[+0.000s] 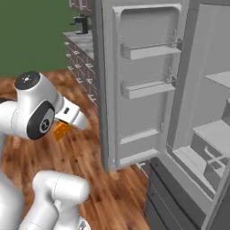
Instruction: Retrieve the sausage and cheese from the fridge and place them on the cutting board on the counter.
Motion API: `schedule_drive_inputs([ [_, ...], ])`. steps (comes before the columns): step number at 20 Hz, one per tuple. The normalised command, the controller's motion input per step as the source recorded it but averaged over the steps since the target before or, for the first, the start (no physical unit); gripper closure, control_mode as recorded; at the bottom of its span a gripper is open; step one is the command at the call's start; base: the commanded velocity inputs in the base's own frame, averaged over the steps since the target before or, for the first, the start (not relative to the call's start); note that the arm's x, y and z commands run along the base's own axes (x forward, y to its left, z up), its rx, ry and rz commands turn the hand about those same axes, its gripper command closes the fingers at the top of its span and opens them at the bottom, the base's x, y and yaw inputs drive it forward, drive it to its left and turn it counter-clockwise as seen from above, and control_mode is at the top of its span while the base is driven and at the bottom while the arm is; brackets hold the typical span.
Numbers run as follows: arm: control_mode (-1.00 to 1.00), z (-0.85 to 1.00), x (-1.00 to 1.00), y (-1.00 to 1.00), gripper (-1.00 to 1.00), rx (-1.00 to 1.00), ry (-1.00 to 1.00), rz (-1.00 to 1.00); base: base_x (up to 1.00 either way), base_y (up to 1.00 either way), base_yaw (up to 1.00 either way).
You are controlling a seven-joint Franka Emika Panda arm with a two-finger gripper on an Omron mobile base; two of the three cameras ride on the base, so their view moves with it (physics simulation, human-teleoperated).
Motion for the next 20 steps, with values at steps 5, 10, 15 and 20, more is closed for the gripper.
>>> schedule_drive_inputs([
  [5, 1.0, 0.0, 0.0, 0.0, 1.0, 0.0, 0.0, 0.0, -0.03, 0.8, 0.36],
  [10, 1.0, 0.0, 0.0, 0.0, 1.0, 0.0, 0.0, 0.0, 0.07, 0.98, 0.32],
  [15, 1.0, 0.0, 0.0, 0.0, 1.0, 0.0, 0.0, 0.0, 0.8, 0.75, 0.42],
  [20, 1.0, 0.0, 0.0, 0.0, 1.0, 0.0, 0.0, 0.0, 1.0, 0.31, 0.48],
])
